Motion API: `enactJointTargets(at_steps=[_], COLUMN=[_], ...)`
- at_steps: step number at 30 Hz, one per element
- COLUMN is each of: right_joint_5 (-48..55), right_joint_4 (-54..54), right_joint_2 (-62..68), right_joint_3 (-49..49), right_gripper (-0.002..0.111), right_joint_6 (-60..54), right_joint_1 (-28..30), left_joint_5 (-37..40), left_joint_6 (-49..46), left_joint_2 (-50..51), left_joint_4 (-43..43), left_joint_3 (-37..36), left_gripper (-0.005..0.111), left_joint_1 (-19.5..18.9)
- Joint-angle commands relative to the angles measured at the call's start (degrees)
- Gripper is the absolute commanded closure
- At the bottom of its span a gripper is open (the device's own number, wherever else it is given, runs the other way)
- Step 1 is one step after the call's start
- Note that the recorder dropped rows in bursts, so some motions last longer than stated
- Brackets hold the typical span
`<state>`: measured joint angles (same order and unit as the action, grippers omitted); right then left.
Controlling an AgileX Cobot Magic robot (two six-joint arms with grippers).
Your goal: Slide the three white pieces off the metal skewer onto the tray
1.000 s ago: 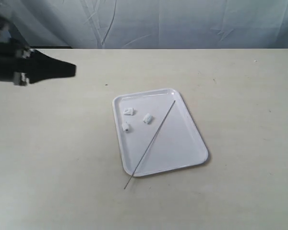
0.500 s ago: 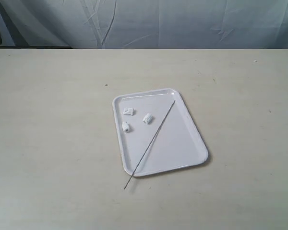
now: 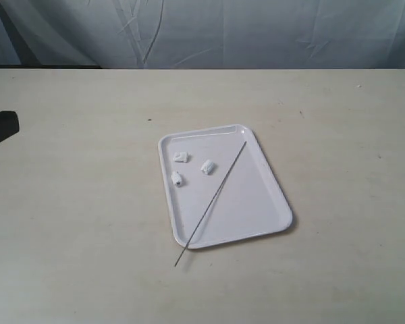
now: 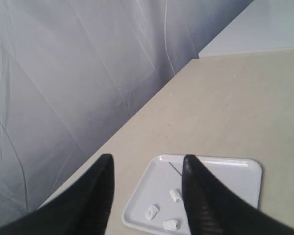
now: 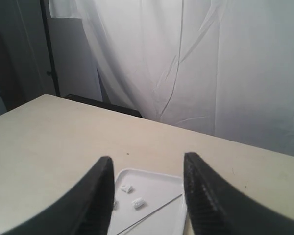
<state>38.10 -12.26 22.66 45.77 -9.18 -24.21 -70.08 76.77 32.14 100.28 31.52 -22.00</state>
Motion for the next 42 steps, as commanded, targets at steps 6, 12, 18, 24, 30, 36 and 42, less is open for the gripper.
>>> enactJointTargets(at_steps=[6,12,18,24,30,36,42], right_joint_5=[1.1,1.1,-0.1,-4.3,-14.4,-23.8,-24.0], right_joint_4=[-0.4,-0.4,2.3,1.7,-0.3,0.4,0.4], right_joint_2=[-0.4,-0.4,-0.8,-5.3,-13.3,-18.0,-18.1], right_joint_3=[-0.3,-0.3,-0.3,-3.5,-16.1,-30.6,-38.7], right_gripper=[0.065,0.065,0.065,0.065,0.065,0.065,0.065], right_joint_6=[0.2,0.2,-1.6,-1.4,-1.4,-1.4,-1.4], right_joint_1=[0.2,0.2,0.2,12.3,25.5,25.9,25.9], left_joint_5=[0.1,0.1,0.1,5.9,35.9,57.4,83.7], left_joint_6=[0.5,0.5,0.5,6.0,14.5,3.4,-14.0], left_joint_2=[-0.1,-0.1,-1.8,-6.8,-14.5,-21.5,-29.7], left_joint_4=[-0.3,-0.3,-0.3,-0.3,-0.3,-5.1,-21.8], left_joint_3=[-0.2,-0.2,-0.1,-0.1,-0.7,-4.2,-8.3], left_gripper=[0.063,0.063,0.063,0.063,0.063,0.063,0.063], left_joint_1=[-0.1,-0.1,-0.1,-0.1,-0.1,3.4,13.0])
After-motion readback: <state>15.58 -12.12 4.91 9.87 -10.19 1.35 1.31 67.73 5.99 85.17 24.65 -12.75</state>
